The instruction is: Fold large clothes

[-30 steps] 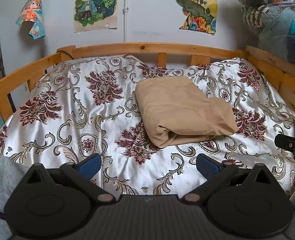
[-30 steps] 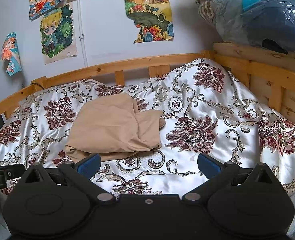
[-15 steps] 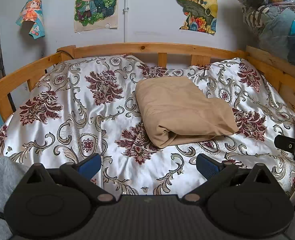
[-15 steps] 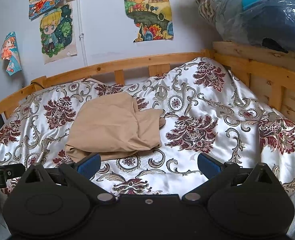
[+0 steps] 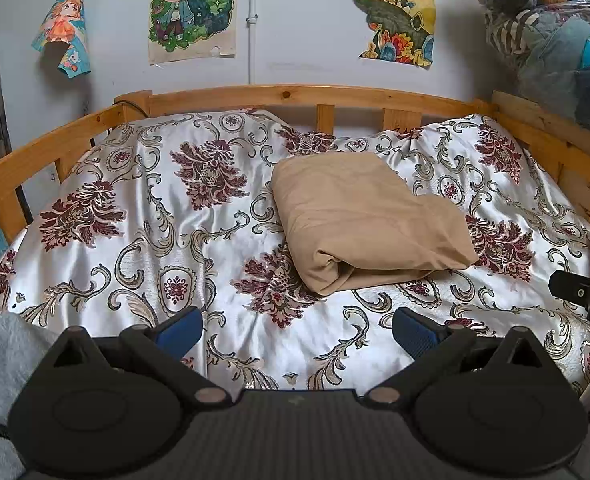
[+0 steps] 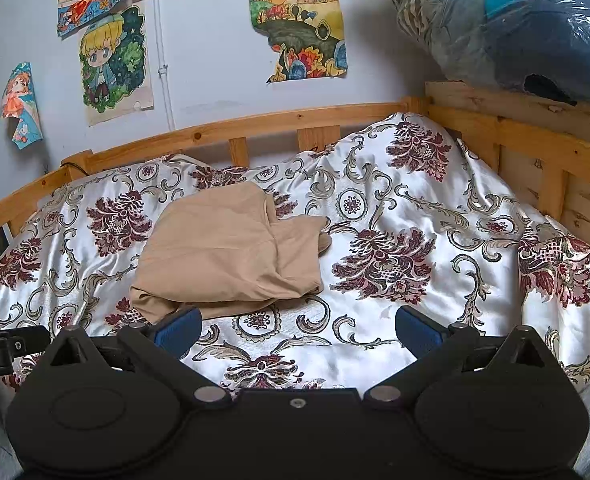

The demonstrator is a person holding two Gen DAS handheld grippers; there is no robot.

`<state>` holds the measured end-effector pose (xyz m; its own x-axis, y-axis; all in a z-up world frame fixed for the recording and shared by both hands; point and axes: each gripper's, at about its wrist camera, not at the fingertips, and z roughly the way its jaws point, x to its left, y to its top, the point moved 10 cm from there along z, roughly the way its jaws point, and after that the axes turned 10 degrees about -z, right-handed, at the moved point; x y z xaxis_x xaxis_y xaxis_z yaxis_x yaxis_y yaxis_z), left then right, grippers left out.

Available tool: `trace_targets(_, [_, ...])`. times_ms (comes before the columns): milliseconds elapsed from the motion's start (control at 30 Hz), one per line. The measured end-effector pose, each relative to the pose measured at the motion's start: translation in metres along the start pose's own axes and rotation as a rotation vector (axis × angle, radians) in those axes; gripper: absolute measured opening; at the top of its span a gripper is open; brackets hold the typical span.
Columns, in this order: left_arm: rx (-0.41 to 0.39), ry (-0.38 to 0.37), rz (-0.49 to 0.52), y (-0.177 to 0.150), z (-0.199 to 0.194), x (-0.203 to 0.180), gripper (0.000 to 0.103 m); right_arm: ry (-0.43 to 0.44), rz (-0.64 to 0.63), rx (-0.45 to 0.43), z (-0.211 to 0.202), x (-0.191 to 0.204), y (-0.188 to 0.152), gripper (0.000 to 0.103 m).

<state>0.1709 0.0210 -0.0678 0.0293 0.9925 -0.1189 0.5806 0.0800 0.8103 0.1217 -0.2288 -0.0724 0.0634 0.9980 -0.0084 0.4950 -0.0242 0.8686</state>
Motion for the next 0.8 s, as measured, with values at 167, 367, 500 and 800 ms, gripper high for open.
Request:
trace_targets(167, [0.000, 0.000, 0.001, 0.0000, 0.0001, 0.0002, 0.102, 0.001, 0.000, 0.001, 0.0001, -0.0008, -0.0001, 0.102])
trace_targets(367, [0.000, 0.000, 0.002, 0.0002, 0.0003, -0.0005, 0.102, 0.000, 0.001, 0.003, 0.0007, -0.0015, -0.0004, 0.102])
trace_targets(500, [0.006, 0.004, 0.007, -0.0009, 0.0005, 0.0005, 0.102, 0.001, 0.002, 0.003, 0.0006, -0.0019, -0.0009, 0.102])
trace_targets(800, [0.045, 0.051, 0.043, -0.0066, 0.0065, 0.0018, 0.102, 0.002, -0.008, 0.021, 0.0028, 0.0019, -0.0055, 0.102])
